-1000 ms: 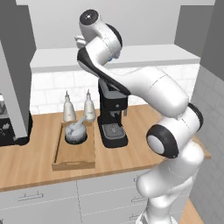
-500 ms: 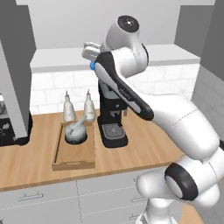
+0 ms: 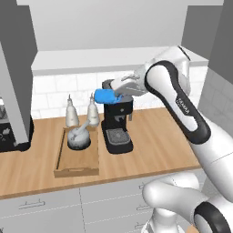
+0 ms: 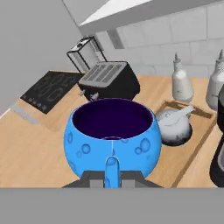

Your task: Pick the kettle from the counter and place it on the tray. Then pick the mug from the cabinet and place it on the tray. Then close the cabinet doors.

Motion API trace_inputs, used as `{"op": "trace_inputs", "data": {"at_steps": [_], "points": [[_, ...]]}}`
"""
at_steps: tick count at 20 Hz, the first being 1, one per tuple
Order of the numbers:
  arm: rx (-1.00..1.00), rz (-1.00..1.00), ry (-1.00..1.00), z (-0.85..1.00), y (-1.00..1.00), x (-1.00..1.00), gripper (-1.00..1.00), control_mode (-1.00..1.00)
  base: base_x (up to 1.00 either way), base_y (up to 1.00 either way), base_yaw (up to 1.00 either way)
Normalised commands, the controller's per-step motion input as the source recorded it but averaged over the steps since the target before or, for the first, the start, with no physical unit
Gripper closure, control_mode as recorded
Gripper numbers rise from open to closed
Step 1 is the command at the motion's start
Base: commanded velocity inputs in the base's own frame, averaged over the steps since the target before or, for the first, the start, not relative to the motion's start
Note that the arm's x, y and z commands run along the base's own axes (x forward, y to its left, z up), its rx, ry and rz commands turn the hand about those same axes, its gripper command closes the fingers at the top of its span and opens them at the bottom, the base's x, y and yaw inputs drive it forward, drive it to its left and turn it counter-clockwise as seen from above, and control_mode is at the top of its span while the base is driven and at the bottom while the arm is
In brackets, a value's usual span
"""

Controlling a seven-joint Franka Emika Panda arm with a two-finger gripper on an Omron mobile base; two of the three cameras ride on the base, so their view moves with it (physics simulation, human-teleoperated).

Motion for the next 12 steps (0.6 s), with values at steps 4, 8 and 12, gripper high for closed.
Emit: {"op": "trace_inputs", "data": {"at_steps": [4, 8, 12], "points": [[-0.05, 0.89, 0.0, -0.7, -0.09, -0.54, 1.0, -1.0, 0.0, 0.0, 0.0], [-0.16, 0.57, -0.01, -0.82, 0.14, -0.25, 1.0, -1.0, 0.0, 0.0, 0.0], [-0.09, 0.35, -0.04, -0.86, 0.21, 0.0, 1.0, -1.0, 0.0, 0.0, 0.0]]}}
